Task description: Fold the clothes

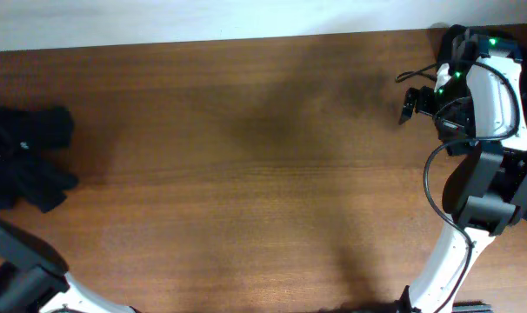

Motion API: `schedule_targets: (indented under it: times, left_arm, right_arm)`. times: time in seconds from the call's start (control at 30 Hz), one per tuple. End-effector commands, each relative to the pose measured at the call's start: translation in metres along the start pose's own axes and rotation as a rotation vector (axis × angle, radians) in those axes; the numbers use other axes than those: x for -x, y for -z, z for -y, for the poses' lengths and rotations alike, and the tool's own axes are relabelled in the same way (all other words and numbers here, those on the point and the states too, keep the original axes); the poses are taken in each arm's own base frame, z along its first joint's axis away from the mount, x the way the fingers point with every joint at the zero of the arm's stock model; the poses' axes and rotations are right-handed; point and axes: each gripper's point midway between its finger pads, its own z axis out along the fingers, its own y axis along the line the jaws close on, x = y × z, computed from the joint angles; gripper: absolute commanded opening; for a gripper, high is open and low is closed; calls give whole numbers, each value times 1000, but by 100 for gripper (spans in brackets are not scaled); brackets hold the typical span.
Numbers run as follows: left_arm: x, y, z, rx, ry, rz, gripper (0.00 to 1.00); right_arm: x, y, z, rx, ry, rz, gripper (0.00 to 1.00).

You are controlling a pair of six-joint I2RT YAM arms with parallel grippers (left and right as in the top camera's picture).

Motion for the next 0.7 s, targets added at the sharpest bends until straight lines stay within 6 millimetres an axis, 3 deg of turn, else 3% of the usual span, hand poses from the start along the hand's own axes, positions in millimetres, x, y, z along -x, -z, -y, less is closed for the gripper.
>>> schedule_targets:
  times: [0.0,0.23,0.33,0.53,0.67]
  left_arm:
    - [12,15,29,-323,203,26,0]
    - [27,46,49,-689,388,32,0]
    - [35,59,46,-764,451,45,0]
    - [49,88,21,-886,577,83,0]
    - [45,77,-31,-701,682,138,0]
  right_arm:
    - [2,13,-1,-1,0,37,99]
    - [2,13,-1,-1,0,36,99]
    - [2,13,-1,-1,0,37,98]
    - [2,13,-1,-1,0,37,99]
    - [2,13,-1,-1,0,37,98]
